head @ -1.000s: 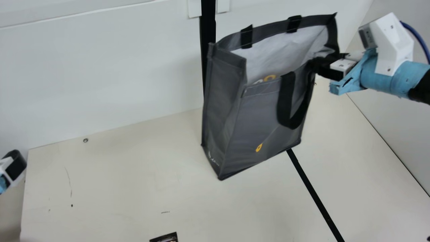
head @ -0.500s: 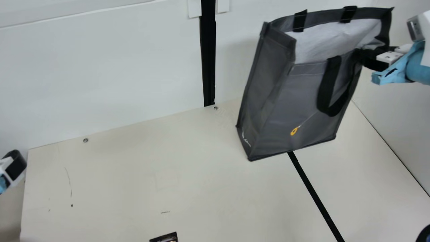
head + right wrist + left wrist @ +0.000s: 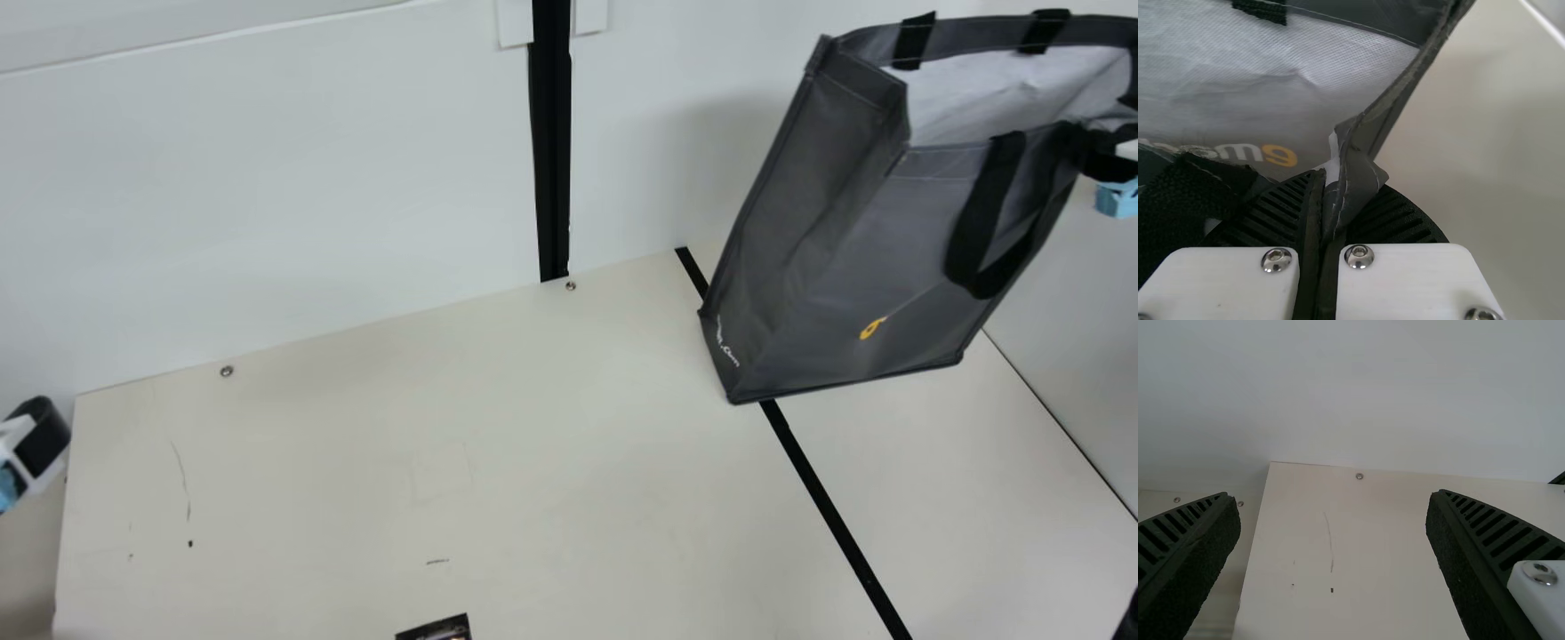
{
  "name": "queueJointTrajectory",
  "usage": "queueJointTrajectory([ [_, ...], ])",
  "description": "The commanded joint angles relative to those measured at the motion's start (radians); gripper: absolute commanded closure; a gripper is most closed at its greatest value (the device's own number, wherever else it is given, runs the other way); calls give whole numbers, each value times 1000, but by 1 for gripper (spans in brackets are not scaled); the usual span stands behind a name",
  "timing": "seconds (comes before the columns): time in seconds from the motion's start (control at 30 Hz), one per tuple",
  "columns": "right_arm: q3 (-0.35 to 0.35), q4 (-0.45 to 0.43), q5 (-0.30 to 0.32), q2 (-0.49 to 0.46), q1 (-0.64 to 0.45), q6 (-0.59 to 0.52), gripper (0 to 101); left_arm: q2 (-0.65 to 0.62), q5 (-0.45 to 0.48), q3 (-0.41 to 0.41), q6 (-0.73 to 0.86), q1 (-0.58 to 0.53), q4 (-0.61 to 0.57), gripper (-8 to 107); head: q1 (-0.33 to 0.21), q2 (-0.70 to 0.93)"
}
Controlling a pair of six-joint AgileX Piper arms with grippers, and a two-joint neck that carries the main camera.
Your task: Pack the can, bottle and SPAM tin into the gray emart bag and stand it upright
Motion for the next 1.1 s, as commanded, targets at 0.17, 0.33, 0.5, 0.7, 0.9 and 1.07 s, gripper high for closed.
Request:
queueJointTrajectory([
  [0.17, -93, -5, 25, 54, -53, 22, 101, 0, 0, 0, 0, 0, 0, 9, -21, -1],
  [0.33, -133, -2, 41, 82, -70, 39, 98, 0, 0, 0, 0, 0, 0, 9, -21, -1],
  [0.5, -155, 0, 49, 97, -72, 55, 81, 0, 0, 0, 0, 0, 0, 9, -21, -1],
  [0.7, -171, 6, 50, 102, -65, 71, 61, 0, 0, 0, 0, 0, 0, 9, -21, -1],
  [0.9, -200, 9, 44, 102, -57, 81, 41, 0, 0, 0, 0, 0, 0, 9, -21, -1],
  [1.07, -239, 15, 42, 103, -50, 87, 25, 0, 0, 0, 0, 0, 0, 9, -21, -1],
])
